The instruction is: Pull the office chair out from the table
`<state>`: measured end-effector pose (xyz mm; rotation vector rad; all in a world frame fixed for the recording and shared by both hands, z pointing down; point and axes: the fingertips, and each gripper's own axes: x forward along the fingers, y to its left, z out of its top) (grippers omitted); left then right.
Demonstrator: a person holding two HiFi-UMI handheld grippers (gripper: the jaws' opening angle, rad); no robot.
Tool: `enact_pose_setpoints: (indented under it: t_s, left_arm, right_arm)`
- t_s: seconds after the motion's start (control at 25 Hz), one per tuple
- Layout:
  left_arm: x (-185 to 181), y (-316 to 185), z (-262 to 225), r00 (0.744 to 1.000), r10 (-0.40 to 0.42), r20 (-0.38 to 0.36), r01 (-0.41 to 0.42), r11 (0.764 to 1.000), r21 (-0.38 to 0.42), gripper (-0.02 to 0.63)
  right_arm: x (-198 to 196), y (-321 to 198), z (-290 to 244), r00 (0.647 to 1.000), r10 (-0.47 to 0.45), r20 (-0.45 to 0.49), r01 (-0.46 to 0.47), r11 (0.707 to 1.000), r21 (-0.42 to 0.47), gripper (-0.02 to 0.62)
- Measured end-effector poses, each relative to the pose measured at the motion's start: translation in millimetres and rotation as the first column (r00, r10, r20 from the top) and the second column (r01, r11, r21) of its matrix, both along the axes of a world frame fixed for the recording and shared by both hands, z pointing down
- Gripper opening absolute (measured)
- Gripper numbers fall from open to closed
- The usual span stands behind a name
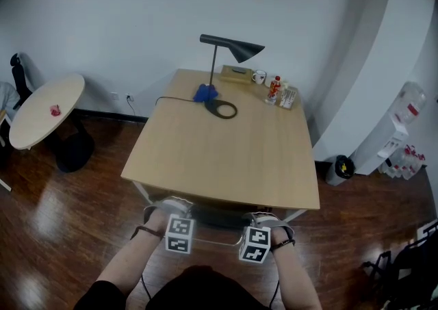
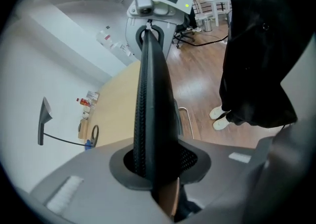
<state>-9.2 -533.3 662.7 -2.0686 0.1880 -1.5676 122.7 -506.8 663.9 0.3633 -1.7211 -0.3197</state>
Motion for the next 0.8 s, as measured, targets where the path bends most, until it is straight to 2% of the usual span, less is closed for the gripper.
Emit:
enact_pose_setpoints:
  t_s: [0.48,0.6,0.8]
  left_arm:
    - [3,11,6,0.999,0.0,0.04,-0.001,1.0,0.002,0.051]
    - [2,12,6,0.999,-0.012,0.049,0.012,1.0,0.006,0.048]
    - [2,25,7,0.997,-0.046,0.054,0.047,0.999,-0.016,0.046]
  right_arm:
    - [6,13,6,0.999,-0.035,-0.017,0.035,0.999,-0.009,0.074]
    - [5,13,6,0.998,-0.052,-0.022,0.052,0.998,0.016,0.064]
    - [6,21,6,0.997,-0.08,-0.022,0.08,0.997,-0.005,0.057]
